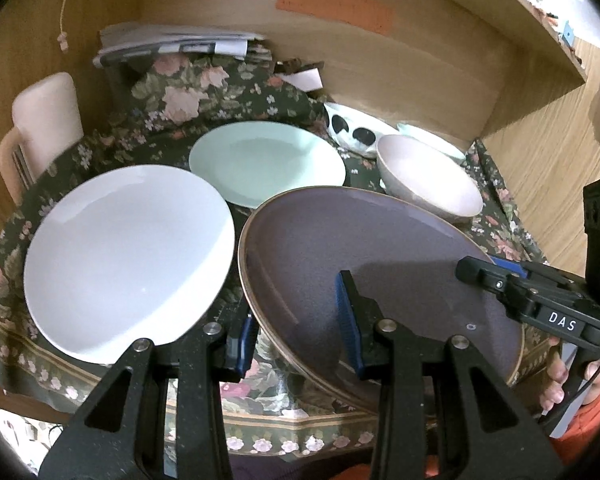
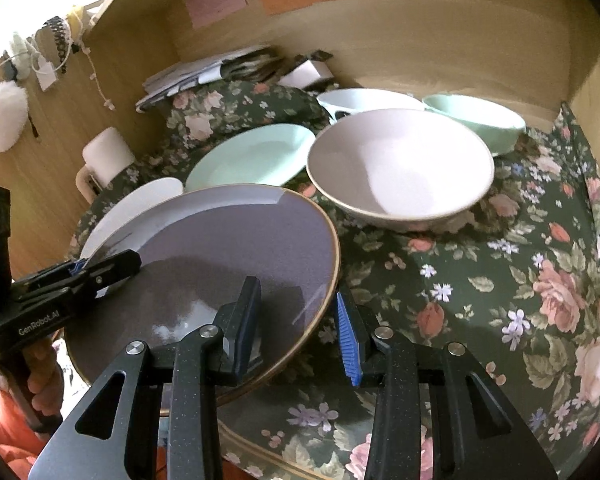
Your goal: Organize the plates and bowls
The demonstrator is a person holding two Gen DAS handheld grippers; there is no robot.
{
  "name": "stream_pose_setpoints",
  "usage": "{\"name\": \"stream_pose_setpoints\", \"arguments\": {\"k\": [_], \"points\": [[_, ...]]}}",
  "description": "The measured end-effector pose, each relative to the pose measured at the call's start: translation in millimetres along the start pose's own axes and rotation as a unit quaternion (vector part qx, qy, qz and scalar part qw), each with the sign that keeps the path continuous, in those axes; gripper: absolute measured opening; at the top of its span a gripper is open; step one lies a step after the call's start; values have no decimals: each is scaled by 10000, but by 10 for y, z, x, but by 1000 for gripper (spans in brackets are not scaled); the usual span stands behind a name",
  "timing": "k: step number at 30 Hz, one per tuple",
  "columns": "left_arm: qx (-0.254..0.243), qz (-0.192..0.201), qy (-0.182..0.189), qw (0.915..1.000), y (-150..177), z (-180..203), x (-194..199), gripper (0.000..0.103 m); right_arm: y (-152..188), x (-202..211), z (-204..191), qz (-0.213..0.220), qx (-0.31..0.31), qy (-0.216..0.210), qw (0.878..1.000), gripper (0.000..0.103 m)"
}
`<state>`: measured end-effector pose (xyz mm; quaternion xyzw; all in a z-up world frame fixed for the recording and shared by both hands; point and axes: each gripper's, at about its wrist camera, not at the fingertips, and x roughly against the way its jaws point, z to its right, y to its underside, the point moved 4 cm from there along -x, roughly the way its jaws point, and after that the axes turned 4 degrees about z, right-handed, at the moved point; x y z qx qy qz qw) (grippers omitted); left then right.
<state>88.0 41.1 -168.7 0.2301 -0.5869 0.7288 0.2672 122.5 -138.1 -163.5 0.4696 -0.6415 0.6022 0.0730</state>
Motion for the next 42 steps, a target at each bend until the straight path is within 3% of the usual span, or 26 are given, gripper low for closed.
{"name": "stream_pose_setpoints", "arguments": {"k": [12,34,42], "points": [[-35,-292,128,9995,36,90,-306,37,67,-88,213,-211,-270,129,9993,33],[-26,-487,248,9985,72,70,-504,39,82,-214,301,-404,-175,195,9988,34],[-274,-425,-39,9987,72,47,-475,39,10,-135,323,-275,-91,389,9988,34]]}}
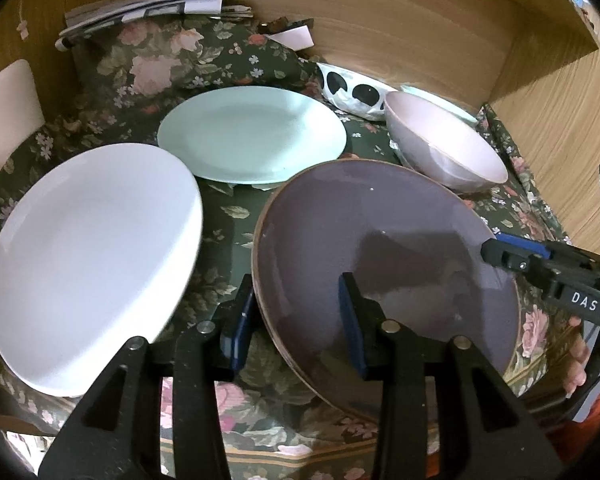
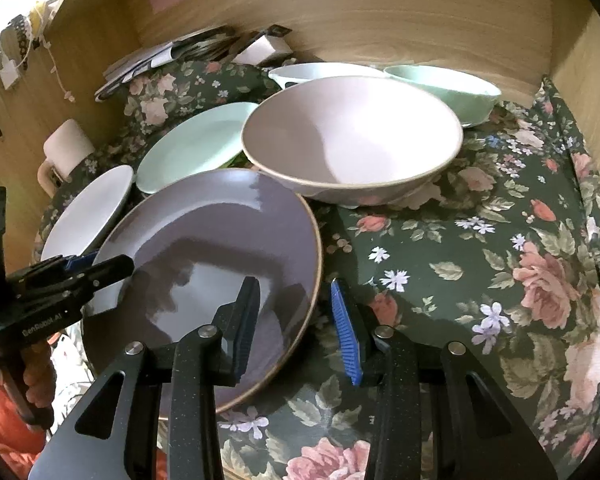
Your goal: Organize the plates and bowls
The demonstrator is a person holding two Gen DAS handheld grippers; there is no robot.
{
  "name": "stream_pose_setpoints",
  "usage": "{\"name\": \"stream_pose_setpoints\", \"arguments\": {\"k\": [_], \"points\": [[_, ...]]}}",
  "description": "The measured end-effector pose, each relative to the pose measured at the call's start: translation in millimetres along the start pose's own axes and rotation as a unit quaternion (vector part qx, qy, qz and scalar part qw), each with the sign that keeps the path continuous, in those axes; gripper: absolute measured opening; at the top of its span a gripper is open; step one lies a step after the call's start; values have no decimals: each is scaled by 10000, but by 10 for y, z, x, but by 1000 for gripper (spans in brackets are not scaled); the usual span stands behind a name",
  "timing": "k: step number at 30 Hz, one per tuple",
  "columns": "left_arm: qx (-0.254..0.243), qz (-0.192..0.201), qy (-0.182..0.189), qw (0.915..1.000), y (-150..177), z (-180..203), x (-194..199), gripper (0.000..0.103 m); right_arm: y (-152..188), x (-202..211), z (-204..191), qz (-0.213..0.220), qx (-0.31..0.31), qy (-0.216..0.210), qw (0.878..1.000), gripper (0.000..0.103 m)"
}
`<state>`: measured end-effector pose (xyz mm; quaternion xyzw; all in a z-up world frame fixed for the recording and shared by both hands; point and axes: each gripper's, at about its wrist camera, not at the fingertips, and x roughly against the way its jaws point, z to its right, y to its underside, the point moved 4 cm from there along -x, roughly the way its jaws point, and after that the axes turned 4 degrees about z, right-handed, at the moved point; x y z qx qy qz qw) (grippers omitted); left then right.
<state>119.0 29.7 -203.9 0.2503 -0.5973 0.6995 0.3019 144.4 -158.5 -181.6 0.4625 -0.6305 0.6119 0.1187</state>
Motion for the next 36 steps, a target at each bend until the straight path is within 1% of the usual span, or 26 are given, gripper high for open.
{"name": "stream_pose_setpoints", "arguments": {"k": [2,6,9,11,13,18,20,22,29,36], "points": [[-33,85,-72,9999,-23,-13,45,40,-18,32,-12,43,13,-20,10000,34],[-31,258,-115,9996,-92,-38,163,45,-120,147,-114,243,139,-130,9995,34],[-33,440,-175,9989,-161,-54,274,53,-214,204,-228,396,271,-218,9986,39],[-27,581,-244,9980,-212,-79,354,59,-266,229,-298,493,352,-267,9978,46],[-10,708,-303,9970,-259,-112,430,63,-329,243,-391,593,462,-334,9966,50],[153,989,-510,9937,-361,-283,641,74,-459,224,-621,720,659,-598,9934,51],[225,1086,-601,9920,-388,-366,712,81,-495,221,-707,755,729,-674,9922,51],[298,1208,-728,9896,-408,-461,796,84,-538,192,-802,773,795,-780,9908,51],[533,1376,-1130,9826,-372,-825,996,88,-609,42,-1093,715,1027,-1024,9868,52],[909,1257,-1415,9777,-228,-1273,1010,88,-602,-195,-1314,483,1151,-1125,9858,52]]}}
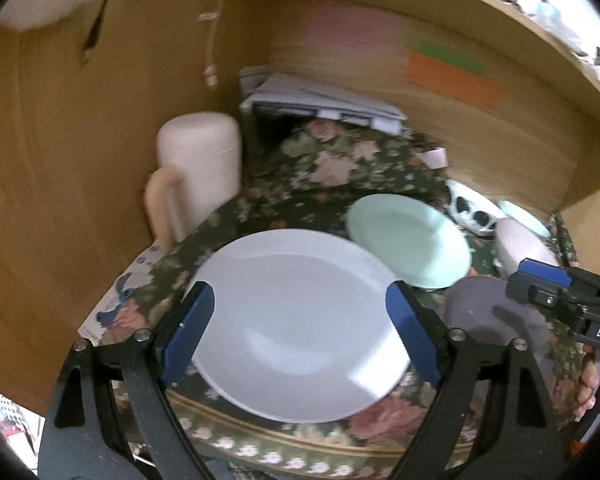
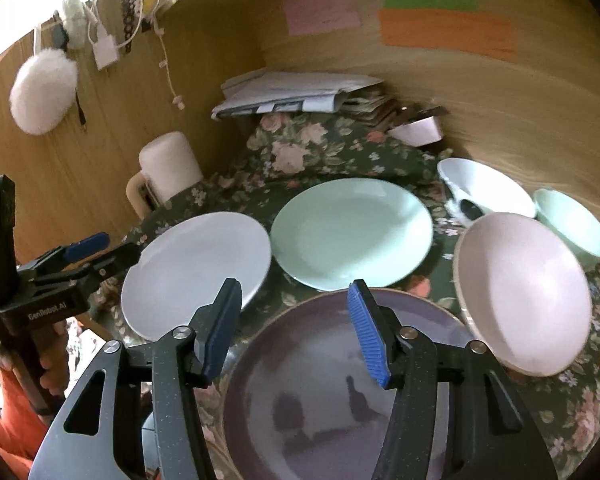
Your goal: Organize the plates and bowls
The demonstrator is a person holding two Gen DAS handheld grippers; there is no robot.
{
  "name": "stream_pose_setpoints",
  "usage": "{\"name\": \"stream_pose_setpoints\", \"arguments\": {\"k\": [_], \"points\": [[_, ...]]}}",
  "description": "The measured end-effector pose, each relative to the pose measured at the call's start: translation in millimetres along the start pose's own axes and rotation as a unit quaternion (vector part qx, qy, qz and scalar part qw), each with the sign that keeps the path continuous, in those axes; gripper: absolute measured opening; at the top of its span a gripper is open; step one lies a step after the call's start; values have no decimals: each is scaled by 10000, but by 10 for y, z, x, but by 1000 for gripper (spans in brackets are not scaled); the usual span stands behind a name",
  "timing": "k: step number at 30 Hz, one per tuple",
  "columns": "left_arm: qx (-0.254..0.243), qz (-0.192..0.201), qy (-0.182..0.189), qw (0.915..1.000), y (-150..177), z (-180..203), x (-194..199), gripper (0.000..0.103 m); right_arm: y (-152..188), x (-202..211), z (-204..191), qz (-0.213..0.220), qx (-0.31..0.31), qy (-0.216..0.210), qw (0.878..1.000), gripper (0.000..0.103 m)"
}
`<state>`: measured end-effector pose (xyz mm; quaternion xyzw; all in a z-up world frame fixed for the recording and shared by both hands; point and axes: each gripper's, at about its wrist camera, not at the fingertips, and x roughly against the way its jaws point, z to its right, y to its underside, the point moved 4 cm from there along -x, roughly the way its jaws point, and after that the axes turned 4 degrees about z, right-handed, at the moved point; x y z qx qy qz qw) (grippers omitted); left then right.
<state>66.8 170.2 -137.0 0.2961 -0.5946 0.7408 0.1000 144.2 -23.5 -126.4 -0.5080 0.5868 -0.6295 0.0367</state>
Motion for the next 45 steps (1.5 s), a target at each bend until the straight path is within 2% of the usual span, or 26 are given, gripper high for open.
{"name": "stream_pose_setpoints", "arguments": {"k": [13,17,21,25,29,34,45], "points": [[338,-436,-225,9982,231,-564,-280,88,-4,-526,-251,-487,178,-83,9986,52],[388,-537,-189,9976,289,-628,-354,88,19,-681,-304,-649,199,-124,9976,52],[317,-479,-145,9982,313,-631,-377,88,41,-796,-352,-759,285,-78,9967,52],[269,-466,-68,9985,317,-621,-409,76,63,-908,-363,-921,264,-60,9954,51],[319,-598,71,9977,330,-622,-458,64,85,-997,-331,-1128,126,-120,9935,40],[333,-674,79,9971,363,-622,-516,51,100,-1068,-316,-1238,0,-207,9921,34],[438,-844,175,9953,404,-628,-601,49,181,-1221,-374,-1349,-39,-266,9905,33]]}}
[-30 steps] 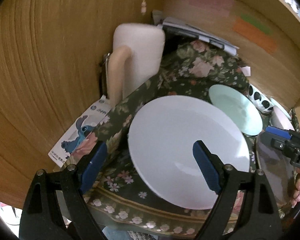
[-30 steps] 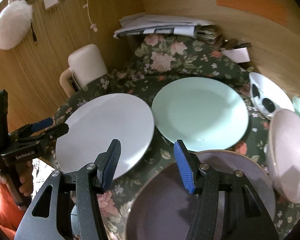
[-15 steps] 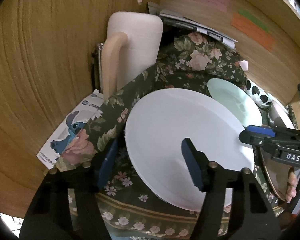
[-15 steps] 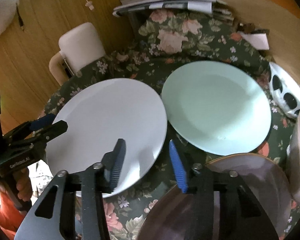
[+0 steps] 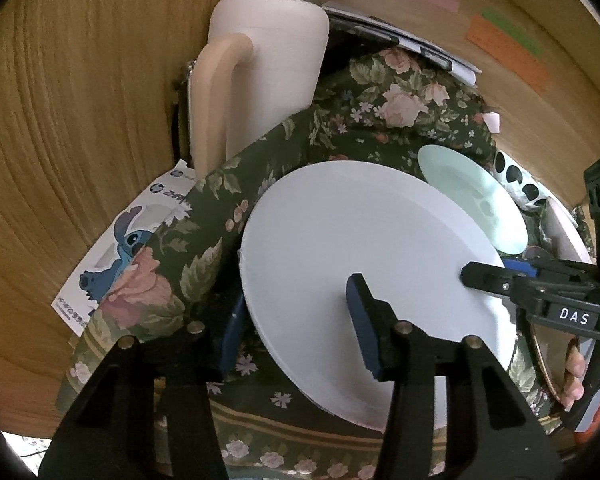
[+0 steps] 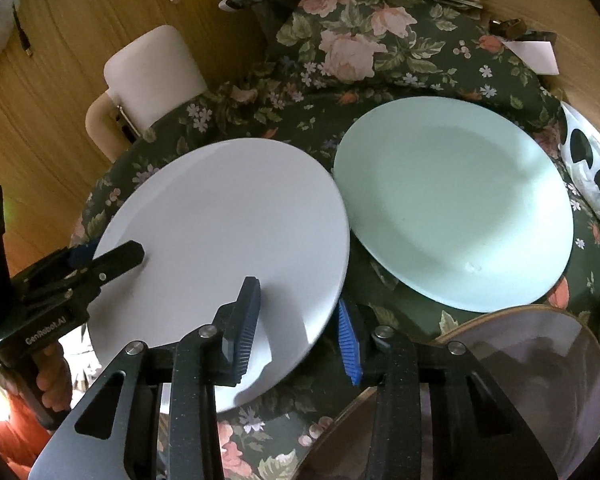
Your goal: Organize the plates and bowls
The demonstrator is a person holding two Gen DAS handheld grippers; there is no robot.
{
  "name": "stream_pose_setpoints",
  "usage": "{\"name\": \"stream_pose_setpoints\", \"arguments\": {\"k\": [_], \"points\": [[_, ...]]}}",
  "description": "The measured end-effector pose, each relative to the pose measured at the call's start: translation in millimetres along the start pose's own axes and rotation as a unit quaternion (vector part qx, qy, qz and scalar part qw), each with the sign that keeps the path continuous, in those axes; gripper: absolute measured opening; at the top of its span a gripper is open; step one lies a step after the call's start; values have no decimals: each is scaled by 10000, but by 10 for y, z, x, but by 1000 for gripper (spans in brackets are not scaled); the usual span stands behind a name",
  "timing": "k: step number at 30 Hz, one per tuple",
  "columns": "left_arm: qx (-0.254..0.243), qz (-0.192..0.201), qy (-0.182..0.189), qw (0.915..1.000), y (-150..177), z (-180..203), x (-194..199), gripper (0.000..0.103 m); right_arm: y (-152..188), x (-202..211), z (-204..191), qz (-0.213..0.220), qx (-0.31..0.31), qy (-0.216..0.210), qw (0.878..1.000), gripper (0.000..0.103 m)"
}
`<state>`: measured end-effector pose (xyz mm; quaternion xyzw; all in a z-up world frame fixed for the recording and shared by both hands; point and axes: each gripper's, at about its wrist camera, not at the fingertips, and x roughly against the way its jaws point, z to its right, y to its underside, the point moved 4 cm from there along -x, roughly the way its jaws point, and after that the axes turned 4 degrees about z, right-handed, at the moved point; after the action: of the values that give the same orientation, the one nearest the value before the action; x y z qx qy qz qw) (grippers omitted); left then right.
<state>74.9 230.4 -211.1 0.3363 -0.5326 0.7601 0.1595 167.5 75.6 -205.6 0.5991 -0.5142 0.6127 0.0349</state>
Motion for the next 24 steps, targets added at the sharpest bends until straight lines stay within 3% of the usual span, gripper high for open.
{"name": "stream_pose_setpoints", "arguments": {"k": [24], "points": [[-127,194,66,9997,-42,180,186,49,43,319,-7,434,-21,139,9990,31]]}}
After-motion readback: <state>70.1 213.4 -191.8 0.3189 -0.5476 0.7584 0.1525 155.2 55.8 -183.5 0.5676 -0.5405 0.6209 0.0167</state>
